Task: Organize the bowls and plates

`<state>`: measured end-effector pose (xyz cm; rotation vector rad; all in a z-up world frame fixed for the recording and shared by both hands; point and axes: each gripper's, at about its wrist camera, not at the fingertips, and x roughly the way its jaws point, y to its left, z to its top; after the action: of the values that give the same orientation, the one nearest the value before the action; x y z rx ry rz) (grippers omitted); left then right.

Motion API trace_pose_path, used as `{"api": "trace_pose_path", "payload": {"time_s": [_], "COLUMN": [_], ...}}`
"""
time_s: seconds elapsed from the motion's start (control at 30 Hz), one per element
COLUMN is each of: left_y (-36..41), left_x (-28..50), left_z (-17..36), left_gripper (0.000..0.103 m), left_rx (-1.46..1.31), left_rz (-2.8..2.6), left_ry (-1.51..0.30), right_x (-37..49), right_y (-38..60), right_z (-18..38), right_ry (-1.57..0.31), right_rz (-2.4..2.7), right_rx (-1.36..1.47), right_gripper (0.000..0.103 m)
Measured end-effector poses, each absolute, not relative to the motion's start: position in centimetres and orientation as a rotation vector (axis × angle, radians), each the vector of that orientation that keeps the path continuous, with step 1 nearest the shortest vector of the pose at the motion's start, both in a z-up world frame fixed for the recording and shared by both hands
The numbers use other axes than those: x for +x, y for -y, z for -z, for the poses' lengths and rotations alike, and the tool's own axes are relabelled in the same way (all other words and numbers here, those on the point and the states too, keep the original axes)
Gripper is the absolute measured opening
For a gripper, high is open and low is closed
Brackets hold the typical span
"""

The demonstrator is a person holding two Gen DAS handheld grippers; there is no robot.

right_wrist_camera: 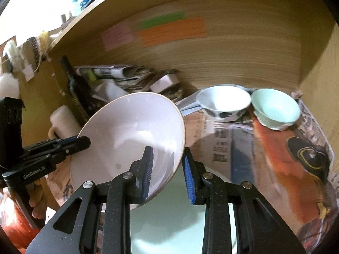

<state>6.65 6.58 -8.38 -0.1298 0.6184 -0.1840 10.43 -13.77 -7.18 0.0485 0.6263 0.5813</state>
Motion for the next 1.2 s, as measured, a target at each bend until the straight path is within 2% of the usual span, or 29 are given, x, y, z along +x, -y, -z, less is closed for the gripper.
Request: {"api": "trace_pose_path", "payload": {"time_s": [0.57,1.2], "left_y": [-13.0,-15.7], "left_x": [0.0,-0.9], "left_z": [11.7,15.0], "left_gripper": [0.016,0.016], "left_rx": [-0.247,-0.336], "left_rz": [0.039,0.031], "left_ry": [-0.635,-0.685], "right_x": [8.5,9.1], "right_y": [6.1,2.5], "right_z": [9.6,12.7], "right_ry": [-0.712,-0.831], "right_rz": [-0.726,-0.736], "right_rx": [-0.072,-0.156], "right_gripper": [0.025,0.025]}}
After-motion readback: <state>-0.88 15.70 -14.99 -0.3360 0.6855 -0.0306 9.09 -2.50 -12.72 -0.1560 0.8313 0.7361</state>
